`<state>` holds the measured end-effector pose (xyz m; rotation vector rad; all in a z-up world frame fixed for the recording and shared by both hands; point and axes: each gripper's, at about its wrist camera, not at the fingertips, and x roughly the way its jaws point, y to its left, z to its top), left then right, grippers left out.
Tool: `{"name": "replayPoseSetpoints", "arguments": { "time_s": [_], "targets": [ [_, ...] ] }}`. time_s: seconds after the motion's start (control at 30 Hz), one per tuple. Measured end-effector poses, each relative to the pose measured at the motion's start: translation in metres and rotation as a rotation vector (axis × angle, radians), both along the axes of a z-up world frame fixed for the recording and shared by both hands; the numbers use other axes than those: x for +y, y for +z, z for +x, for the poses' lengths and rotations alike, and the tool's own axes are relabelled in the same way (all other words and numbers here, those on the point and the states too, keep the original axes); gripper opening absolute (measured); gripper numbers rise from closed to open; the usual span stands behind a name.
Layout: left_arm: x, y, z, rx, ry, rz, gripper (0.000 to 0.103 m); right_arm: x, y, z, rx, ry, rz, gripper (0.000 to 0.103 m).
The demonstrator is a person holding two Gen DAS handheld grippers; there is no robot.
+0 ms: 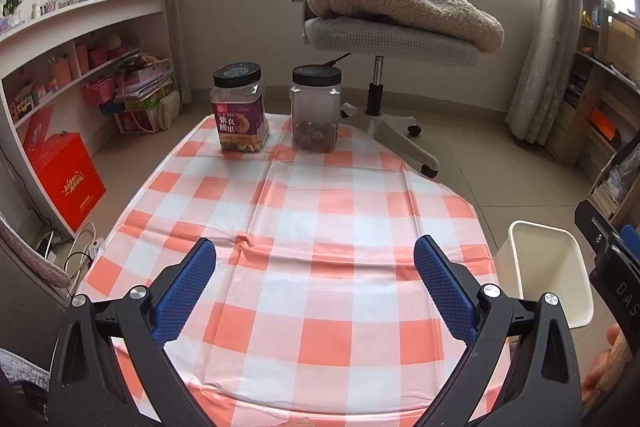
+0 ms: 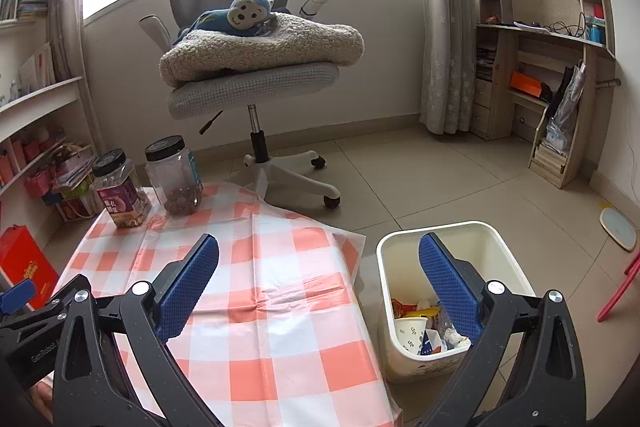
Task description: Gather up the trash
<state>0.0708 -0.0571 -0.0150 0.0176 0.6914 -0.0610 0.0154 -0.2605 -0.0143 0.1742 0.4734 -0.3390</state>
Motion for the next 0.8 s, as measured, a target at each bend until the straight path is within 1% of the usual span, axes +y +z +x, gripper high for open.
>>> {"name": "replayPoseSetpoints", "arguments": {
  "time_s": [0.07, 0.27, 0.8],
  "targets": [
    [0.003, -0.002, 0.001, 0.015, 0.014, -0.003, 0.096, 0.004, -0.001, 0.002, 0.007, 0.011, -0.012, 0.096],
    [0.009, -0.007, 0.002, 0.042, 0.042, -0.006, 0.096, 0.006, -0.003, 0.006, 0.031, 0.034, -0.006, 0.096],
    [0.014, -0.006, 0.000, 0.037, 0.062, 0.001, 0.096, 0.019, -0.008, 0.009, 0.049, 0.066, -0.049, 0.096]
  ]
}}
